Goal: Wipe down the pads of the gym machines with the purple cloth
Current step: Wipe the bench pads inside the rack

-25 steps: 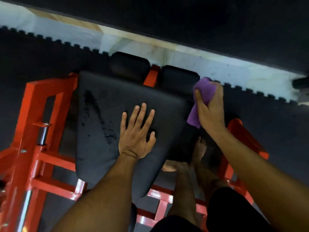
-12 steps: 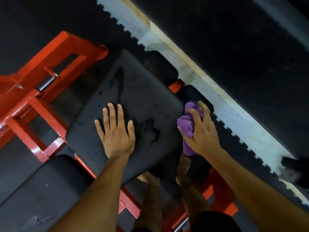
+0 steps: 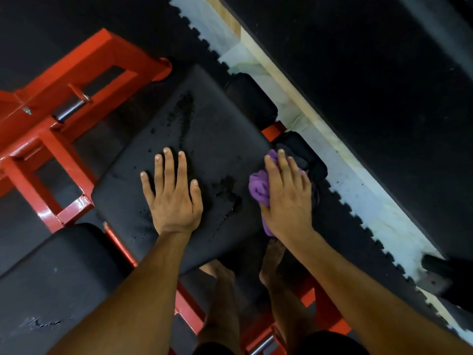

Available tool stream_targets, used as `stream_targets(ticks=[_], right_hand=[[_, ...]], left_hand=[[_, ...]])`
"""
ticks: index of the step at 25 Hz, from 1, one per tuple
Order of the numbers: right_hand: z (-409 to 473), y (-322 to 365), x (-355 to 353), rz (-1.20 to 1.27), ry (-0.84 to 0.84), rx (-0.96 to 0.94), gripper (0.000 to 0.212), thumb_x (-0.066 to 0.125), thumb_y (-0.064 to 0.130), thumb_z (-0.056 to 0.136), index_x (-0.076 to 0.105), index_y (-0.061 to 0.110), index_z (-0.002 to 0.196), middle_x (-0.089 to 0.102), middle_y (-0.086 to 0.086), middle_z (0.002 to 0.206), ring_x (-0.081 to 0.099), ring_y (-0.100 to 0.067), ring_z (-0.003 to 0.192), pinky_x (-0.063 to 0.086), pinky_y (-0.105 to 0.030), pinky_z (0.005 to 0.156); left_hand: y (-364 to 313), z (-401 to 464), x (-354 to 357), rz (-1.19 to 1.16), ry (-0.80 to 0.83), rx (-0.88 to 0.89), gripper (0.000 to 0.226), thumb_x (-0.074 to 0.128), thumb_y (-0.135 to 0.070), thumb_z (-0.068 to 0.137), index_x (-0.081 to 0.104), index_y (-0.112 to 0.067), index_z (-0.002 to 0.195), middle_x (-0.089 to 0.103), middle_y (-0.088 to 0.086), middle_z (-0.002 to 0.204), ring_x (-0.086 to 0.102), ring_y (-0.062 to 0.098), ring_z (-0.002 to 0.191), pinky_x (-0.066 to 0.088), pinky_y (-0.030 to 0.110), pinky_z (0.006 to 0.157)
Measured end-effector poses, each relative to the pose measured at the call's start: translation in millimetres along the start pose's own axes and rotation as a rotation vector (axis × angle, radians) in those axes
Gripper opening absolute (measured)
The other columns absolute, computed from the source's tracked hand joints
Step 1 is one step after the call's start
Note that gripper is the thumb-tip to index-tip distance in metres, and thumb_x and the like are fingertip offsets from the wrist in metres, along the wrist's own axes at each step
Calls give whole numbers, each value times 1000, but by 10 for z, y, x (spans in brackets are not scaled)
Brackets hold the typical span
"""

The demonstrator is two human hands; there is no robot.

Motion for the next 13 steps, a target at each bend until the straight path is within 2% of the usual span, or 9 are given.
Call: stream_targets(ticks=[2,4,5,7,9,11,13], right_hand=[[-272,170,107,-97,102,-277,111,81,34,72,16,18,162,14,-8,169,12,-29,156,18,-59,121],[-597,78,149,-189,219,-546,116,83,33,65,19,24,161,18,-2,169,13,-25,156,16,-57,122],[-635,-73,83,-213,237,-597,113,82,31,63,24,27,160,23,0,167,17,-24,155,18,-57,122],[-315,-272,-151,-160,138,-554,102,80,24,62,37,25,154,37,-1,160,29,-27,150,32,-56,116],[237,-125,-269,-52,19,-413,84,77,15,63,52,19,143,53,-4,146,43,-31,136,47,-52,102],[500,391,-213,-19,-39,-369,65,65,19,68,60,17,133,60,-5,134,51,-33,124,46,-56,100],[229,712,37,-80,14,-528,63,56,25,70,60,18,133,59,-3,134,51,-32,126,33,-62,111]], left_hand=[[4,-10,3,1,6,-4,64,27,-43,105,21,-20,165,12,7,173,9,24,160,8,59,127],[-19,-15,-25,-3,4,-2,64,29,-42,105,20,-20,165,11,7,173,9,24,160,9,60,126],[-31,-18,-27,-1,4,1,65,30,-42,105,20,-20,165,11,7,173,9,25,160,9,60,126],[-36,8,-26,14,-6,3,66,30,-41,104,20,-19,165,11,7,173,9,25,160,8,59,127],[-28,15,-13,12,-9,5,66,29,-41,104,20,-19,165,12,7,173,9,24,160,8,58,127],[-7,-5,3,7,-14,13,65,28,-41,104,21,-19,165,12,7,173,9,24,160,8,58,127],[-12,-17,-8,3,-23,17,65,26,-42,104,22,-19,165,14,7,173,11,25,160,10,59,126]])
Point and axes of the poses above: each hand's wrist, its own z-axis towards the middle knuckle, its own x-axis out of the palm, y = z × x, the point moved 10 cm from there along z, towards the middle knuckle
